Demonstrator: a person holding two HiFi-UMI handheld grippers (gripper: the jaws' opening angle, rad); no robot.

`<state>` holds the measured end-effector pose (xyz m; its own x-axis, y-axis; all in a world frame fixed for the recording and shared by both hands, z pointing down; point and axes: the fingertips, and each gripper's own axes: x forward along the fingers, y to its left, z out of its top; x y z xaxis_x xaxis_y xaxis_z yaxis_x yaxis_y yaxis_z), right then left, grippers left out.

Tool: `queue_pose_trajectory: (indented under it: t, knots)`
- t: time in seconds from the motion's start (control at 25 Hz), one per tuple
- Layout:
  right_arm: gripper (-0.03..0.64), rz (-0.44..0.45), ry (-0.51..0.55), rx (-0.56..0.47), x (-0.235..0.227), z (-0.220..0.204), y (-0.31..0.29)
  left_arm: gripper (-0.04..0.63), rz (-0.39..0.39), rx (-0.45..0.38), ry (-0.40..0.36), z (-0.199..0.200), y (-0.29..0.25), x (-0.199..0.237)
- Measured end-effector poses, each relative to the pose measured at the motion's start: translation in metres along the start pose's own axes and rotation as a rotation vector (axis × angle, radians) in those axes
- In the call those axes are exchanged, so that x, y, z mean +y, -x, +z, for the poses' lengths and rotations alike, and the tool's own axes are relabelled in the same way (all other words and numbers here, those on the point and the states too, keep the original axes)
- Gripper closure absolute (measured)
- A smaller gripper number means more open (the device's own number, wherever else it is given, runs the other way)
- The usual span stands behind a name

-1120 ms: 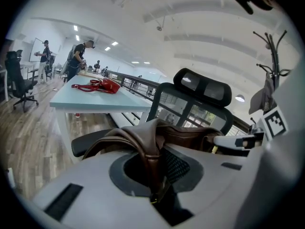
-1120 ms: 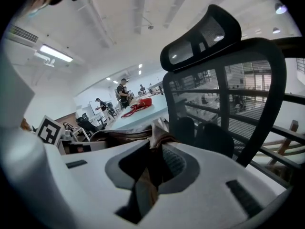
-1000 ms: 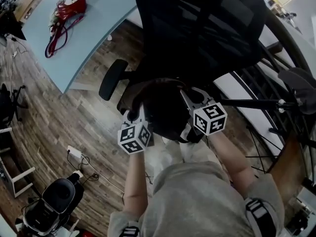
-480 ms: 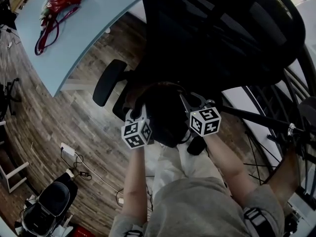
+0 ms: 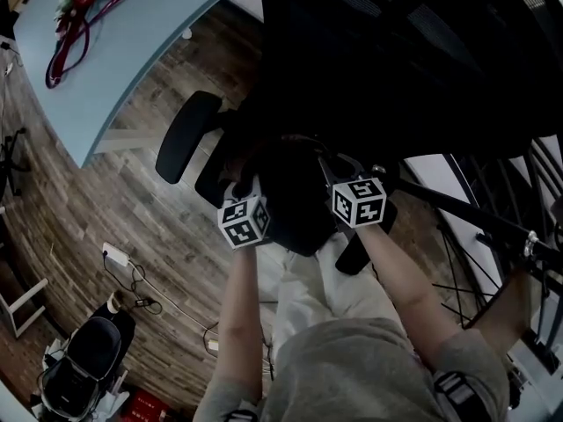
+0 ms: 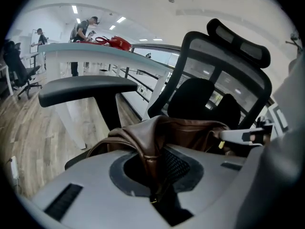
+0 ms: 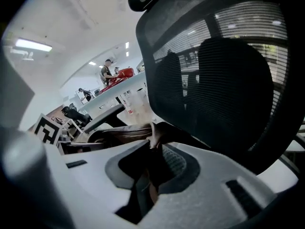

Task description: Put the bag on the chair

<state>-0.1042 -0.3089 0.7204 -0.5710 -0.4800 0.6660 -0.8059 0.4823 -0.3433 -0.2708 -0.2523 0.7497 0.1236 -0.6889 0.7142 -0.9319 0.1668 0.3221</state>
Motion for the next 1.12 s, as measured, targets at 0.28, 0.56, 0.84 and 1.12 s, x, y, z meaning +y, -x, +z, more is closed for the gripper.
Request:
queue_pose_trajectory:
  t: [0.28, 0.56, 0.84, 1.12]
  knots:
    - [0.571, -0.030, -0.005, 0.004, -0.014, -0.007, -0.016, 0.548, 0.014, 0.027, -0.023, -0.011, -0.022, 0.006]
    - [0.549, -0.039, 0.006, 0.033, -0.017, -0.012, -0.014, 0.537, 0.043, 0.044, -0.014, -0.018, -0.020, 0.005]
    - [0.389, -0.068, 0.009, 0.001, -0.021, -0.004, 0.001, 0.347, -0.011, 0.010, 0.025, -0.012, -0.005, -0.007]
    - [0.388, -0.082, 0.009, -0.032, -0.016, 0.000, 0.028, 0.319, 0.009, -0.023, 0.045, -0.007, 0.017, -0.011]
